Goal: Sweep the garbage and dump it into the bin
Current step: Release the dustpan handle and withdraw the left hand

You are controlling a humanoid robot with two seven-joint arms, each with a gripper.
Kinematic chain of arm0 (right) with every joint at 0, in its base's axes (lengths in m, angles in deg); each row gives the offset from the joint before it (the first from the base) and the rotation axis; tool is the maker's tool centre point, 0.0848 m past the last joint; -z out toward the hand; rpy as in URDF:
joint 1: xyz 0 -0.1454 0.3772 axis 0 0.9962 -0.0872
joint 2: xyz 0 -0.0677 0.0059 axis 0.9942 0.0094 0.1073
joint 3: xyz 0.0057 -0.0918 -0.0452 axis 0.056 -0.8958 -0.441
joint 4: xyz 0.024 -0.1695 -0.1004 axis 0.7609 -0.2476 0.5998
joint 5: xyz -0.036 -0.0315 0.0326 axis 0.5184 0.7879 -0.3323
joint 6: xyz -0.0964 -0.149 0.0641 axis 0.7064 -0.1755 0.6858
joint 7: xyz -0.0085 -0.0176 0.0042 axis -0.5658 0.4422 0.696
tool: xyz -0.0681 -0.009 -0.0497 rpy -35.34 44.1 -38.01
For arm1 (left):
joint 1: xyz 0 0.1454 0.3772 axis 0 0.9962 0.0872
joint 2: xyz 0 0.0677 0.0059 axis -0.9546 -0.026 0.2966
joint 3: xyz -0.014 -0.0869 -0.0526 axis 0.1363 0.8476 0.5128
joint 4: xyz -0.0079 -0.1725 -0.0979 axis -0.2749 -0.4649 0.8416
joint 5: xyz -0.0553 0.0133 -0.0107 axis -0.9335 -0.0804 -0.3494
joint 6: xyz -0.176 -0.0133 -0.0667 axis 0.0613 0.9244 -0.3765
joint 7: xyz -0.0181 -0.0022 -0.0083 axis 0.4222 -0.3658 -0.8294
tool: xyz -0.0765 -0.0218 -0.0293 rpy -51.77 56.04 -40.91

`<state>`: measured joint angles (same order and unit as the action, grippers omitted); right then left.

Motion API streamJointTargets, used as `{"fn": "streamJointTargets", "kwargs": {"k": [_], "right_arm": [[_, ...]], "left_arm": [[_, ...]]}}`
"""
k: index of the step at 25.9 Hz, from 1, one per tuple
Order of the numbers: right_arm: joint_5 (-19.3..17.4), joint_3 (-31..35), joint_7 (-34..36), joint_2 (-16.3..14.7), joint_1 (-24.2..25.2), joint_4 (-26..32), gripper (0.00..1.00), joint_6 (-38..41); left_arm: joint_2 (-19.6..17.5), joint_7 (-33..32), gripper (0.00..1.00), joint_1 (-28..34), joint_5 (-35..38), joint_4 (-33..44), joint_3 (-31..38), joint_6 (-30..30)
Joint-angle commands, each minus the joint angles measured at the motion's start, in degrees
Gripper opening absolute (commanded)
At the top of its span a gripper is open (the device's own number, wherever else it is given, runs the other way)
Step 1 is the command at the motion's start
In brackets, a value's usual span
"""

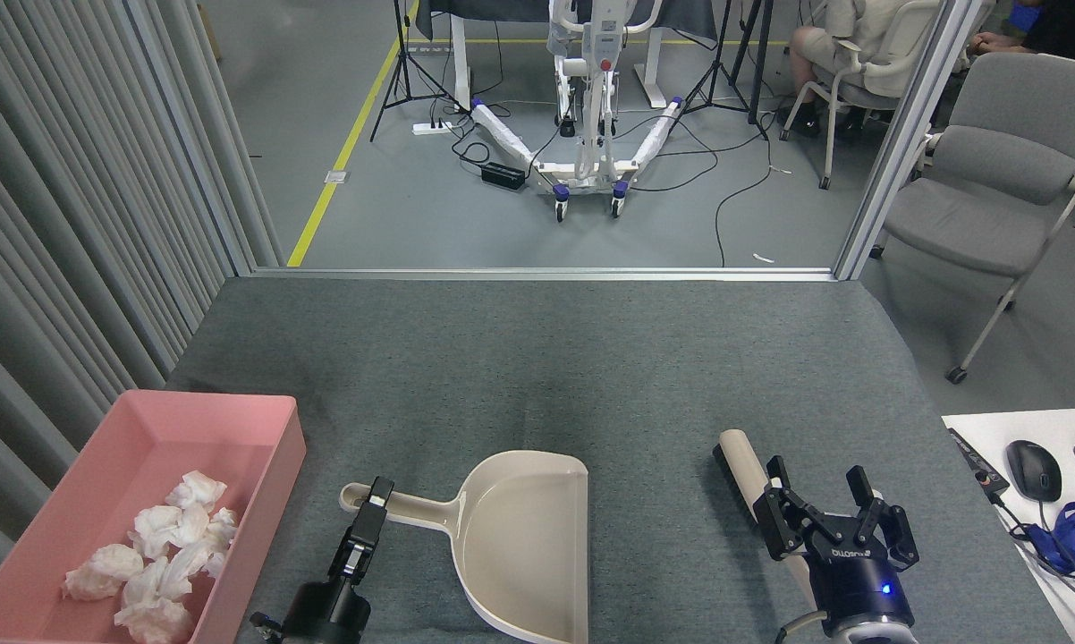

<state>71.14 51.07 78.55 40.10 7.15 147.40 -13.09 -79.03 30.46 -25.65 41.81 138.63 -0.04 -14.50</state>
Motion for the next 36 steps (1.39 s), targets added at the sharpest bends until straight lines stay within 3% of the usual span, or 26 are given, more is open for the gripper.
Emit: {"fn": "streamJointTargets", "kwargs": {"k": [1,13,16,17,18,20,24,36], "right_arm": [[0.0,0.0,0.05,0.0,0.0,0.06,0.98,0.05],[-0.09,0.0,0.05,0.0,0.17,-0.03,0.98,0.05],[0.0,-0.09,0.05,0.0,0.26,-0.03,0.98,0.05],[0.0,-0.09,0.05,0.0,0.26,-0.03,0.98,0.05],[0.0,-0.09,0.05,0.0,0.35,-0.03,0.98,0.05],[0.0,-0.09,0.05,0.0,0.35,-0.03,0.98,0.05],[0.0,-0.09,0.05,0.0,0.52,0.06,0.98,0.05],[0.09,-0.18,0.05,0.0,2.28,0.32,0.98,-0.04]], "left_arm": [[0.9,0.56,0.0,-0.02,0.09,-1.72,0.09,-0.36],[2.13,1.35,0.0,-0.11,0.09,-4.71,1.5,-1.5],[2.74,1.7,0.35,-0.02,-0.53,-5.06,2.38,-0.8],[2.74,1.7,0.54,-0.02,-0.53,-5.33,2.47,-0.8],[2.74,1.7,0.65,-0.02,-0.61,-5.33,2.47,-0.71],[2.57,1.7,0.7,-0.02,-0.97,-4.98,2.38,-0.8],[2.57,1.79,0.96,0.06,-0.97,-4.8,2.2,-0.8],[2.13,1.88,0.98,3.76,-1.67,0.12,1.94,3.07]]}}
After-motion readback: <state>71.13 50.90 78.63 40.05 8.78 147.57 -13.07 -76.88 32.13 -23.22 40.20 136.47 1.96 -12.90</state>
